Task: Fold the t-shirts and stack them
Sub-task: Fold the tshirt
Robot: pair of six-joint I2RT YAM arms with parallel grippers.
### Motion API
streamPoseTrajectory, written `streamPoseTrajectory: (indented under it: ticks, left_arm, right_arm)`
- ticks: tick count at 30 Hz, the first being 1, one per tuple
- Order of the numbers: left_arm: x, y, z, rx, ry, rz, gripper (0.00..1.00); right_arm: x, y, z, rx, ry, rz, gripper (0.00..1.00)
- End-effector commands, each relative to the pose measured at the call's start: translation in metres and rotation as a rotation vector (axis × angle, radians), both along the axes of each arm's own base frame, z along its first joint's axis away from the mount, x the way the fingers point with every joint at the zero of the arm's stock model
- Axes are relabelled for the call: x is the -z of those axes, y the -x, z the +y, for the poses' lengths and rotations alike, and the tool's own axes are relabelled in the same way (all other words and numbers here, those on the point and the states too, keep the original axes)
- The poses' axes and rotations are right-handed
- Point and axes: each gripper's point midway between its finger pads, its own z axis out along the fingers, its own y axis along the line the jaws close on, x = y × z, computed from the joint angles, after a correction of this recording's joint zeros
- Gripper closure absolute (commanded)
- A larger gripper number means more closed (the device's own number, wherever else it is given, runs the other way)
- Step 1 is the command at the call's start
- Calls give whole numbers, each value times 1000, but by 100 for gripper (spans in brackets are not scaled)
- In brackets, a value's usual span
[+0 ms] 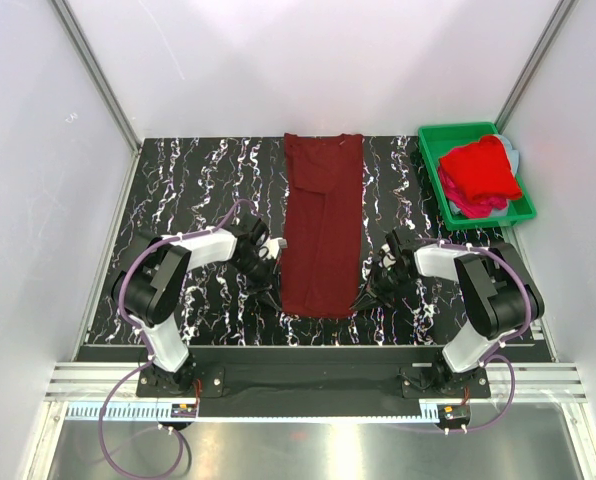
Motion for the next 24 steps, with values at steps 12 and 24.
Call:
streamPoseTrajectory:
  ticks: [12, 24]
  left_arm:
    - [-34, -2, -2, 35, 56, -93, 100]
    - [-61, 9, 13, 89, 62, -232, 100]
  right_arm:
    - [-47, -15, 0, -85, -8, -200, 100]
    - [-81, -23, -12, -136, 30, -363, 100]
